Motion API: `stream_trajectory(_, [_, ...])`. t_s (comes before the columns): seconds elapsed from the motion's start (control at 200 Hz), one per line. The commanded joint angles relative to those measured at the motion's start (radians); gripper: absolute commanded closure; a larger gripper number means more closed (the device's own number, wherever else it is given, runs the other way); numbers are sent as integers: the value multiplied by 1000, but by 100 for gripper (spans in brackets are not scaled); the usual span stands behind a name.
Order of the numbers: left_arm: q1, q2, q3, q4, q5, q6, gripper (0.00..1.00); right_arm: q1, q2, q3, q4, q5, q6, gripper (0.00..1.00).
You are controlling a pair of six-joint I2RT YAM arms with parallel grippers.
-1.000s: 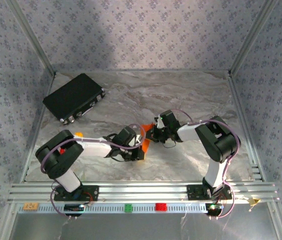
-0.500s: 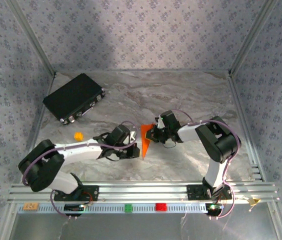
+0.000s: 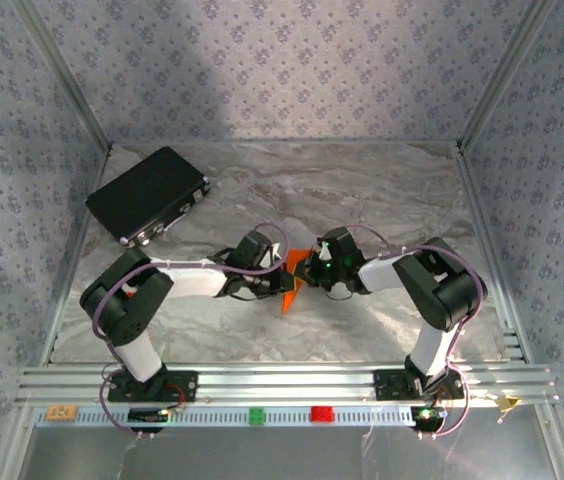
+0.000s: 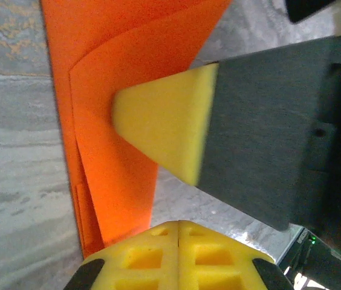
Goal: Fold a paper plane with a square sheet of paper (pick it up from the middle)
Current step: Fold the wing for the fifth time at the center of the table.
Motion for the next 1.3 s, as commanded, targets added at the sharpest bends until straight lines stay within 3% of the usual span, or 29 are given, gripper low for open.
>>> stream_trajectory(0.0, [3, 36, 27, 33, 18, -11, 100, 13, 23, -37, -75, 53, 42, 96])
stream_trajectory(0.325, [6, 59, -77, -10, -27, -46, 100, 2, -15, -29, -114, 57, -4, 95])
stream_trajectory(0.62, [6, 36, -134, -67, 36, 51, 100, -54, -78, 53, -224, 15, -177, 93])
stream_trajectory(0.82, [7, 43, -113, -91, 32, 71, 100, -26, -97, 64, -175, -58, -220, 92])
stream_trajectory(1.059, [6, 48, -125, -69, 27, 50, 100, 35, -25, 81, -216, 6, -217, 93])
stream_trajectory(1.179, [6, 45, -129, -74, 26, 52, 100, 6, -9, 69, -245, 57, -222, 94])
stream_trajectory(1.294, [6, 46, -130, -76, 27, 55, 100, -53, 3, 42, -195, 29, -221, 94])
